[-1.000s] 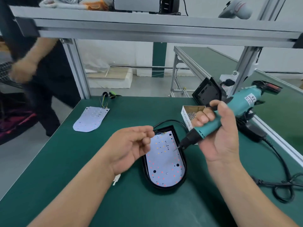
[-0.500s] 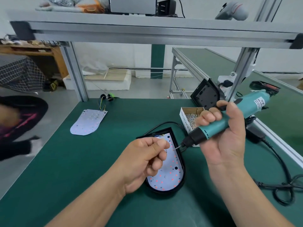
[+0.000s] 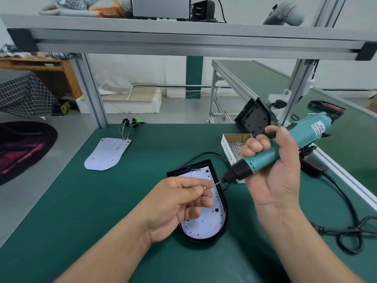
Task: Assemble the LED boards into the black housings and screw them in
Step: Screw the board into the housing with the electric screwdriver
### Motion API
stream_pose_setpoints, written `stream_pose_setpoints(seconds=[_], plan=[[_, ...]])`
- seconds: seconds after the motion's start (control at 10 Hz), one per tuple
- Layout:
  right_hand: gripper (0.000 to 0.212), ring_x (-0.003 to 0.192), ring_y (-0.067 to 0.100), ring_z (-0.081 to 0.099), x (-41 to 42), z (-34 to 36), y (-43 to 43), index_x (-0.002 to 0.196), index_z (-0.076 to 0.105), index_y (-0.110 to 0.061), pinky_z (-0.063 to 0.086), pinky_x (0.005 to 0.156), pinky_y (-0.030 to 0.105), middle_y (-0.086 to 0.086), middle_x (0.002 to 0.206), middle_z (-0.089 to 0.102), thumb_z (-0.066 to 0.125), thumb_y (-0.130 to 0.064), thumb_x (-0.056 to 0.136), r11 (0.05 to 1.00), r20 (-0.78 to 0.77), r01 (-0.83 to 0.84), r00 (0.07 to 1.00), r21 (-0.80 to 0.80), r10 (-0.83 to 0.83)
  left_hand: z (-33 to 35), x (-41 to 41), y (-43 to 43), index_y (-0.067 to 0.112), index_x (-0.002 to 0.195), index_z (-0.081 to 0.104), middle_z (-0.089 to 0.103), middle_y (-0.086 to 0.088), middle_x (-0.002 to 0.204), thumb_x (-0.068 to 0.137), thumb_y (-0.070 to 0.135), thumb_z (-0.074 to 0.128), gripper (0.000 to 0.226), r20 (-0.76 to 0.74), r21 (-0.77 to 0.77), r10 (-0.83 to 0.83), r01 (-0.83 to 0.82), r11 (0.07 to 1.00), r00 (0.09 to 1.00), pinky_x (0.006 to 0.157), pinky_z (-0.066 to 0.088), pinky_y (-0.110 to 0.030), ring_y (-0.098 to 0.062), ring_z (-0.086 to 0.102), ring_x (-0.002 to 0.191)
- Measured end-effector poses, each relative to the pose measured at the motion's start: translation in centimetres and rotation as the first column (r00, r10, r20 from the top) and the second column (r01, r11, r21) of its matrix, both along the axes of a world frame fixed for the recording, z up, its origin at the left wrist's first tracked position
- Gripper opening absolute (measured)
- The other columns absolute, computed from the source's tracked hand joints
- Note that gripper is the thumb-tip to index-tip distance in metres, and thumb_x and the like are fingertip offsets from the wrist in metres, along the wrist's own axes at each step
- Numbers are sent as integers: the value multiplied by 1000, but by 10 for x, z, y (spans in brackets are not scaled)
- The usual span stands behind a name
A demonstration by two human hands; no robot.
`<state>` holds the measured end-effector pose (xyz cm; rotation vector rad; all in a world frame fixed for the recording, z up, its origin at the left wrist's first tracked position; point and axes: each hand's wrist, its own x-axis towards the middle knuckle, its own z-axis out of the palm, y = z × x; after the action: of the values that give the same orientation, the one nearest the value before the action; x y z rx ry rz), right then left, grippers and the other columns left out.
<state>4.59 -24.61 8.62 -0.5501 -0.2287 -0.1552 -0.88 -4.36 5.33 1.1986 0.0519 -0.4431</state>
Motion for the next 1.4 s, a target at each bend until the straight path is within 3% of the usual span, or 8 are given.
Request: stream_pose_setpoints(seconds=[0.2, 0.4, 0.6, 0.8, 1.1, 1.4], plan=[[10, 65, 13, 50, 1, -3, 2, 96, 65, -17, 47, 64, 26, -3, 73, 47, 61, -24, 102, 999, -22, 3, 1000, -34, -4, -4, -1, -2, -1, 109, 77, 75, -16, 93, 97, 6, 71, 16, 14, 15, 13, -14, 1000, 1000, 52, 53, -21, -17, 73, 75], [11, 65, 13, 50, 0, -4, 3, 95, 65, -17, 47, 64, 25, -3, 74, 47, 60, -24, 103, 999, -15, -5, 1000, -40, 4, -5, 1, -3, 9, 94, 83, 72, -13, 90, 89, 12, 78, 8, 45, 34, 21, -22, 999, 999, 46, 41, -19, -12, 57, 64], [11, 66, 12, 50, -1, -3, 3, 96, 65, -17, 47, 65, 25, -3, 74, 47, 61, -25, 103, 999, -8, -10, 1000, -31, 10, -6, 0, -3, 8, 89, 76, 66, -11, 86, 85, 25, 81, 18, 83, 50, -15, 11, 999, 996, 45, 34, -17, -10, 45, 57], [10, 67, 13, 50, -1, -1, 2, 97, 64, -16, 47, 65, 26, -3, 74, 48, 62, -25, 103, 1000, 1, -12, 1000, -7, 12, -7, 0, -4, 5, 97, 77, 68, -11, 88, 100, 13, 70, 12, 105, 106, -19, 7, 994, 994, 47, 34, -18, -10, 44, 56], [12, 65, 12, 49, -1, -2, 2, 96, 65, -17, 47, 63, 25, -3, 73, 48, 58, -23, 104, 999, 14, -16, 1000, -40, 17, -6, -1, -4, 2, 101, 73, 66, -11, 86, 104, 5, 64, 9, 140, 141, -42, 22, 990, 989, 48, 35, -18, -10, 43, 54], [12, 65, 13, 52, -1, -3, 2, 99, 65, -17, 49, 64, 25, -3, 72, 50, 56, -24, 106, 992, 65, -36, 997, -121, 44, -9, -1, -5, 16, 86, 80, 67, -6, 73, 102, 9, 67, 22, 230, 277, 5, -70, 958, 973, 48, 35, -20, -12, 42, 55]])
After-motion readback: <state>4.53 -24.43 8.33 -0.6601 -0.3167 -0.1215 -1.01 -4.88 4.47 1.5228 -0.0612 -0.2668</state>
